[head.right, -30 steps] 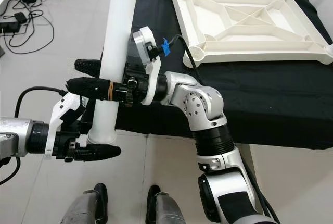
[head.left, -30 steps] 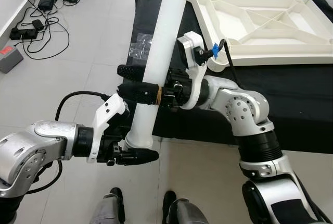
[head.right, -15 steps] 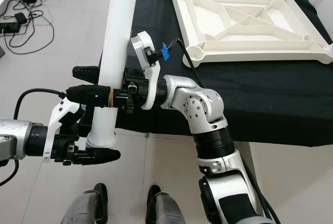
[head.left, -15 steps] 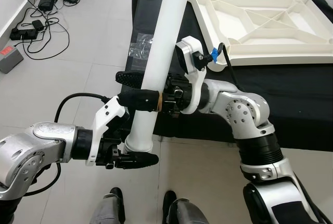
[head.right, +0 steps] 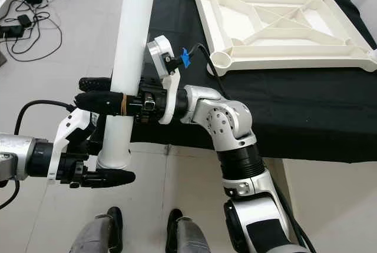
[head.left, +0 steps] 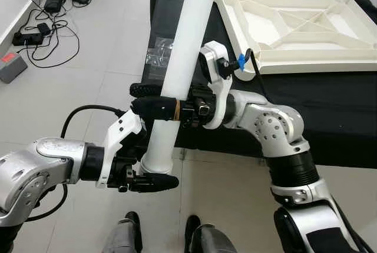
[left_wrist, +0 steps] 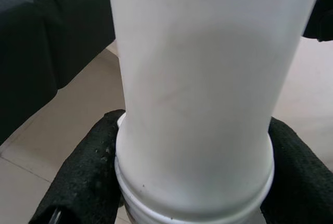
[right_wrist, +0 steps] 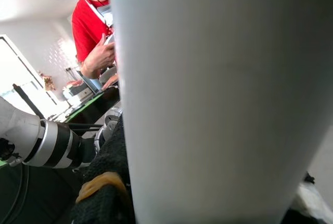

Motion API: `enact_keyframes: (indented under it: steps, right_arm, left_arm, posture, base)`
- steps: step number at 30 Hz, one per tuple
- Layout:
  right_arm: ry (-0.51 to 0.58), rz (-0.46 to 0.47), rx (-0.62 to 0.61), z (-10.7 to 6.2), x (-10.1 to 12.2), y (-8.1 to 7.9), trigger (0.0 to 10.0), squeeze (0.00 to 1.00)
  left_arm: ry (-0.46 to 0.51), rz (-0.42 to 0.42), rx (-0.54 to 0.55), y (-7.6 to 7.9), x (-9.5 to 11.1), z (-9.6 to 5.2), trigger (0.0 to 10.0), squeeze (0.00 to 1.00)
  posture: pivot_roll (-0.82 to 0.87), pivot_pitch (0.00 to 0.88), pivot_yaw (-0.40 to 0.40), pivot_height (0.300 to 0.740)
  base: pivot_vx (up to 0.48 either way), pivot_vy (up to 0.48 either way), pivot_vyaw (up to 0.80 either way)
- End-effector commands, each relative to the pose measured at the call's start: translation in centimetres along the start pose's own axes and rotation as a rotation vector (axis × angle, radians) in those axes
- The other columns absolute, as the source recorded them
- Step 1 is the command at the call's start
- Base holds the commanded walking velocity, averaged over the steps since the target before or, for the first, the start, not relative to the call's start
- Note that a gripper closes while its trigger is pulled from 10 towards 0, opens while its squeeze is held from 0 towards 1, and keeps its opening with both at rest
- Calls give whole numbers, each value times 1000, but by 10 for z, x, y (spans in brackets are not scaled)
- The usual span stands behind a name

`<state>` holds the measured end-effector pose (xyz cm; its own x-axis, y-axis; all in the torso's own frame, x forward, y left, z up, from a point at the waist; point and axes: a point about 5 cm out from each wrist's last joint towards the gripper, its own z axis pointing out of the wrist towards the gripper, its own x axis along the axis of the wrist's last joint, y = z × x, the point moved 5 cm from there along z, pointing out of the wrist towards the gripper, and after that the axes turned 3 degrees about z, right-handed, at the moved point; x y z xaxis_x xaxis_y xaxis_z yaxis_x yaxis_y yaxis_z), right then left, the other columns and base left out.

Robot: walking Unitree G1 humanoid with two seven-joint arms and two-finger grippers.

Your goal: Building children table

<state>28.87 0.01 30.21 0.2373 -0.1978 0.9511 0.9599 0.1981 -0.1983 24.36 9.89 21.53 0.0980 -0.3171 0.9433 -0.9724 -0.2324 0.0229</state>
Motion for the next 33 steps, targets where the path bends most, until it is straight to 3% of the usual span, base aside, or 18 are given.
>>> enact_keyframes:
  steps: [1,7,8,13,18,19,22,25,26,27,29,30,33]
  right_arm:
    - [-1,-7,43,3,1,-9,0,0]
    - [-1,-8,44,3,1,-9,0,0]
    - [0,-9,44,3,1,-9,0,0]
    - [-3,-7,46,2,1,-10,0,0]
    - [0,-12,31,0,1,-8,0,0]
    - [4,-15,19,-1,1,-6,0,0]
    - [5,-21,-29,-8,0,2,0,0]
    - [26,-30,-131,-22,2,21,0,0]
    - [26,-30,-131,-22,2,21,0,0]
    - [43,-39,-208,-29,6,35,0,0]
    - [43,-39,-208,-29,6,35,0,0]
    - [70,-71,-368,-43,13,61,0,0]
    - [81,-78,-413,-47,16,68,0,0]
  left_arm:
    - [-40,-7,-29,5,-8,1,10000,0]
    - [-54,-2,-32,5,-10,0,10000,0]
    - [-54,-7,-50,8,-10,0,10000,1000]
    - [-28,10,-53,8,-5,-1,10000,1000]
    - [-30,53,23,-3,-2,-2,10000,1000]
    - [-33,70,43,-6,-1,-4,10000,0]
    - [-38,116,88,-13,3,-8,10000,0]
    - [-40,189,169,-24,10,-14,10000,0]
    - [-40,189,169,-24,10,-14,10000,0]
    - [-37,207,191,-26,13,-15,10000,0]
    - [-37,207,191,-26,13,-15,10000,0]
    - [-7,223,207,-24,20,-15,10000,0]
    - [1,227,206,-23,22,-14,10000,0]
  posture:
    - [54,302,-86,740]
    - [56,299,-84,740]
    - [57,300,-85,740]
    - [54,300,-82,740]
    - [62,294,-86,740]
    - [62,293,-84,740]
    - [66,290,-85,740]
    - [67,288,-88,740]
    - [67,288,-88,740]
    - [67,288,-90,740]
    - [67,288,-90,740]
    - [70,288,-92,740]
    - [70,288,-92,740]
  base:
    - [0,0,0]
    - [0,0,0]
    - [0,0,0]
    - [0,0,0]
    - [0,0,0]
    - [0,0,0]
    - [0,0,0]
    - [0,0,0]
    - [0,0,0]
    - [0,0,0]
    - [0,0,0]
    - [0,0,0]
    - [0,0,0]
